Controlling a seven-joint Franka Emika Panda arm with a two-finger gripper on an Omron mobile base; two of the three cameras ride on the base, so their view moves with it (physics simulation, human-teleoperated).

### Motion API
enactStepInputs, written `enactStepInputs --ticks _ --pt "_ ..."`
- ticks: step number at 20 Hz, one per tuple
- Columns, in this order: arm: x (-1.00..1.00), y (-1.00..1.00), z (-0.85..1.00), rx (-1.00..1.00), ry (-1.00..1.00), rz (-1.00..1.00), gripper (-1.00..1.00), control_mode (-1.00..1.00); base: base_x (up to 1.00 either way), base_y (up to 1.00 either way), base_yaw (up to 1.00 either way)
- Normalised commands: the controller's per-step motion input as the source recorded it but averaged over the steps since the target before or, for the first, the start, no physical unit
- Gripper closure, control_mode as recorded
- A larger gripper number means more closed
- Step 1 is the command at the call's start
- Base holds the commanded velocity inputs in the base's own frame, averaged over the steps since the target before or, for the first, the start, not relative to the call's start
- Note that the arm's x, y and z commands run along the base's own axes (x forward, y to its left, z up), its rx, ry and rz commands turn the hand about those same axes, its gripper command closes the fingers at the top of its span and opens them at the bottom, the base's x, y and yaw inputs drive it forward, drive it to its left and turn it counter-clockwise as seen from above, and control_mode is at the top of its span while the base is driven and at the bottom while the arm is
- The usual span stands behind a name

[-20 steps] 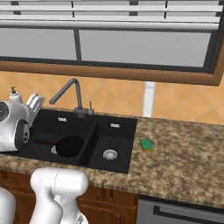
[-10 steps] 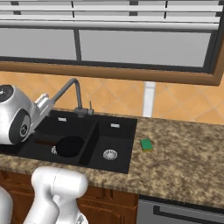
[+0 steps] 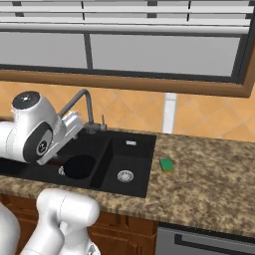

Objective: Pick the pan and sponge and place them into the sink. Then turn on the water.

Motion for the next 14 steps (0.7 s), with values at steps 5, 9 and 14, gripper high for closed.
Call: enactStepInputs --ticks 5,9,14 --pt "0.0 -0.47 0.0 0.0 0.09 -0.02 -1.0 -1.0 0.0 0.0 0.0" --pt "0.09 -0.39 0.0 0.0 0.1 0.0 -1.0 -1.0 0.0 0.0 0.0" --pt "0.24 -0.4 -0.05 0.0 0.13 -0.16 -1.0 -1.0 0.0 0.0 0.0"
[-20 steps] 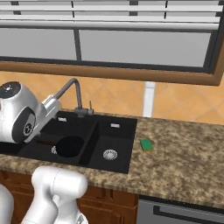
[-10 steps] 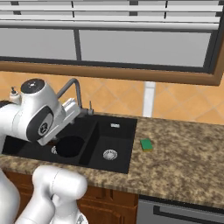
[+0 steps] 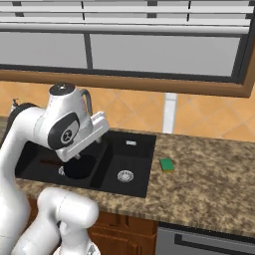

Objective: Pick the pan and sponge and place them into the sink. Then turn on the water.

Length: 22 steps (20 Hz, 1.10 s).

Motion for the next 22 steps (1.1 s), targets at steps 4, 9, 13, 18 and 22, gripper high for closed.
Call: enactStepInputs --ticks 4,9,13,18,22 --pt "0.29 -0.4 -0.13 0.0 0.11 -0.14 -1.0 -1.0 0.0 0.0 0.0" --pt "0.32 -0.32 -0.09 0.0 0.03 0.0 -1.0 -1.0 0.0 0.0 0.0" --pt "0.24 -0.46 -0.15 0.0 0.03 -0.01 -1.0 -1.0 0.0 0.0 0.0" --pt "0.2 -0.55 -0.23 0.03 0.05 -0.08 -1.0 -1.0 0.0 0.0 0.0" --pt "0.12 -0.65 -0.28 0.1 0.01 -0.07 -1.0 -1.0 0.0 0.0 0.0"
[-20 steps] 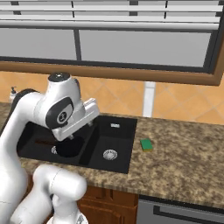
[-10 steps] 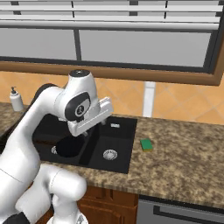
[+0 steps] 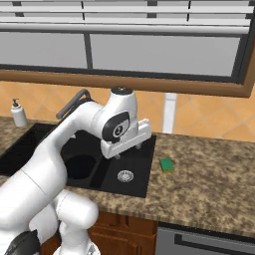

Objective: Pick the pan and sponge and place them into the sink. Then turn on the water.

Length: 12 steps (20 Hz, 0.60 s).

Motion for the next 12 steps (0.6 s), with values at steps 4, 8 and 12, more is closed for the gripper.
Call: enactStepInputs --ticks 4,8,12 --pt "0.11 -0.67 -0.37 0.08 0.0 -0.09 -1.0 -1.0 0.0 0.0 0.0" --pt "0.24 -0.53 -0.37 0.03 0.0 -0.11 -1.0 -1.0 0.0 0.0 0.0" --pt "0.39 -0.35 -0.39 0.0 0.01 -0.1 -1.0 -1.0 0.0 0.0 0.0"
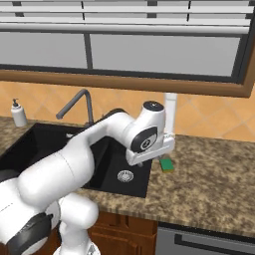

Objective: Pick the pan and sponge and place them into the sink. Then turn on the water.

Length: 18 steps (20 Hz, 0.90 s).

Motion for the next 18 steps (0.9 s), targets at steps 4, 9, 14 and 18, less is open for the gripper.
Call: enactStepInputs --ticks 4,9,14,18 --pt "0.49 -0.16 -0.39 0.0 0.02 -0.11 -1.0 -1.0 0.0 0.0 0.0" --pt "0.53 -0.07 -0.33 0.0 0.05 -0.09 -1.0 -1.0 0.0 0.0 0.0" --pt "0.58 -0.11 -0.27 0.0 0.07 -0.05 -1.0 -1.0 0.0 0.0 0.0" --pt "0.5 -0.23 -0.25 0.01 0.1 -0.03 -1.0 -1.0 0.0 0.0 0.0"
